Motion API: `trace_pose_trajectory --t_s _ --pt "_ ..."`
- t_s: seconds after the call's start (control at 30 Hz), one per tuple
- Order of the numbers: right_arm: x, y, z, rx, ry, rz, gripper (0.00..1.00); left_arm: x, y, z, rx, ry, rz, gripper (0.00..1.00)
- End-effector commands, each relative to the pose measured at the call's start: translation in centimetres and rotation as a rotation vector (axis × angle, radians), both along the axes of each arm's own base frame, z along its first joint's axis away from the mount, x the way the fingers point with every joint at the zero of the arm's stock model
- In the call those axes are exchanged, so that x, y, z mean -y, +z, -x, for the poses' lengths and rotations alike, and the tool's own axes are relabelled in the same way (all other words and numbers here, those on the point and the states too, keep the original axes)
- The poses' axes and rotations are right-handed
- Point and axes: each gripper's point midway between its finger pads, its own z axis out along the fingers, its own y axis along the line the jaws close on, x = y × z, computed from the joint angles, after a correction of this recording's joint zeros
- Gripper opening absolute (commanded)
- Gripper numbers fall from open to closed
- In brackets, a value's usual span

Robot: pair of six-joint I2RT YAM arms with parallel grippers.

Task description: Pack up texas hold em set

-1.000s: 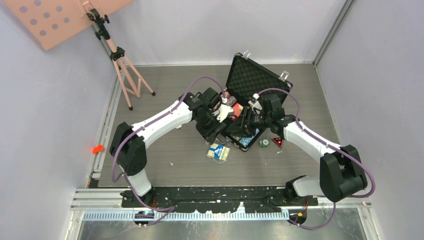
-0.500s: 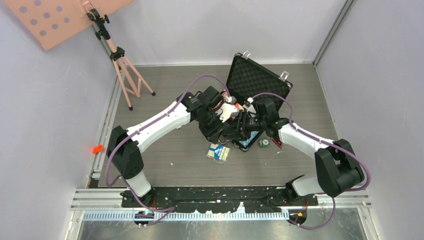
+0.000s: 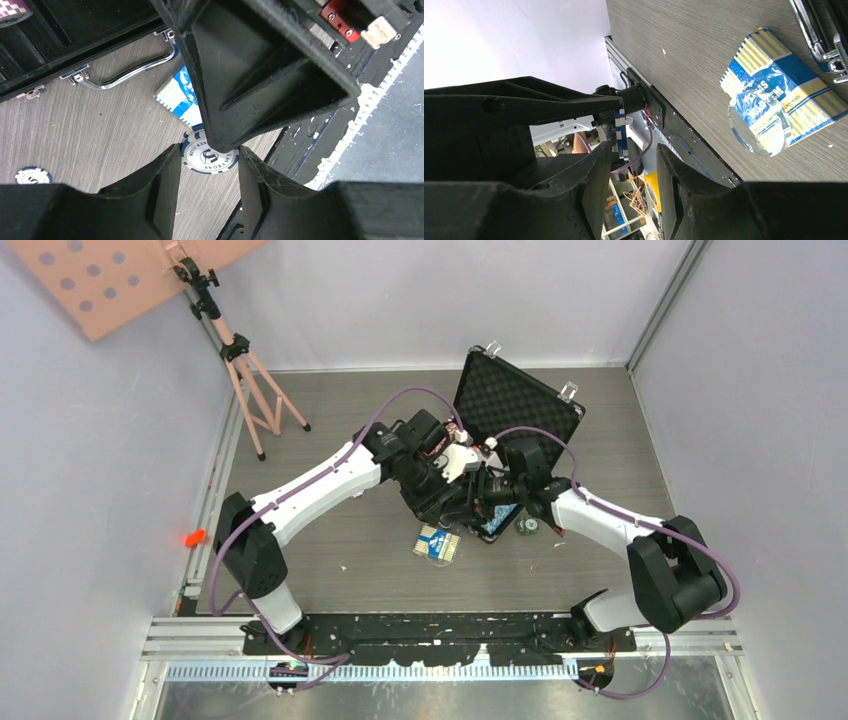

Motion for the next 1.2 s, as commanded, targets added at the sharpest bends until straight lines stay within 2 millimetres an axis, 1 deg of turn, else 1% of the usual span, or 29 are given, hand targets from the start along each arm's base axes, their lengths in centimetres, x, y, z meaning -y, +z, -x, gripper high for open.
trace_pose_trajectory --t_s 0.0,0.2,0.47,0.53,0.57,0.63,0.7,0.77,0.87,0.93,0.97,1.0,1.03,1.07,1.1,1.13,1.17 --pt "-0.9 1.4 -0.2 0.042 0.026 -0.034 0.44 0.9 2.6 0.2 0.038 -0.041 0.068 0.16" --pt "-1.3 1.9 0.1 0.052 0.040 -0.046 0.38 1.2 2.6 0.3 0.035 -0.050 0.063 0.16" --pt "-1.5 1.9 0.2 0.051 0.047 -0.047 0.29 1.8 2.7 0.6 0.028 -0.066 0.076 0.16" --pt "-1.6 2.1 0.1 0.061 0.049 -0.051 0.23 1.8 2.6 0.6 0.028 -0.067 0.076 0.16" --pt "-1.6 2.4 0.1 0.068 0.054 -0.056 0.13 1.8 2.5 0.6 0.026 -0.067 0.077 0.17" --pt "-1.6 2.6 0.0 0.092 0.059 -0.058 0.02 1.9 2.5 0.6 0.029 -0.066 0.085 0.18" --pt "-1.6 2.7 -0.1 0.112 0.055 -0.053 0.01 2.0 2.6 0.6 0.035 -0.063 0.094 0.22" --pt "-1.4 2.6 -0.3 0.128 0.050 -0.032 0.01 1.9 2.8 0.4 0.048 -0.052 0.103 0.32" --pt "-0.5 1.4 -0.6 0.145 0.045 0.070 0.01 1.3 2.9 -0.3 0.099 -0.001 0.095 0.65" --pt "0.8 0.3 -1.4 0.189 0.024 0.177 0.01 0.7 3.4 -1.0 0.142 0.050 0.109 0.82" --pt "1.8 -0.1 -1.5 0.205 0.031 0.234 0.01 0.3 3.8 -1.4 0.156 0.082 0.126 0.89" --pt "2.8 -0.9 -2.2 0.227 0.004 0.307 0.00 -0.1 4.2 -1.8 0.163 0.114 0.152 0.92" --pt "4.0 -1.3 -2.2 0.252 0.023 0.389 0.00 -0.5 4.7 -2.2 0.165 0.149 0.182 0.94" --pt "5.6 -2.2 -3.2 0.287 -0.015 0.501 0.01 -1.1 5.1 -2.5 0.161 0.190 0.211 0.95" --pt "6.9 -2.1 -3.2 0.328 0.014 0.580 0.01 -1.7 5.5 -3.1 0.169 0.227 0.238 0.96" --pt "8.5 -2.4 -4.2 0.367 -0.020 0.682 0.01 -2.3 5.8 -3.6 0.162 0.296 0.265 0.96" --pt "9.6 -2.1 -4.4 0.414 -0.008 0.742 0.01 -3.2 5.6 -4.0 0.168 0.348 0.274 0.96"
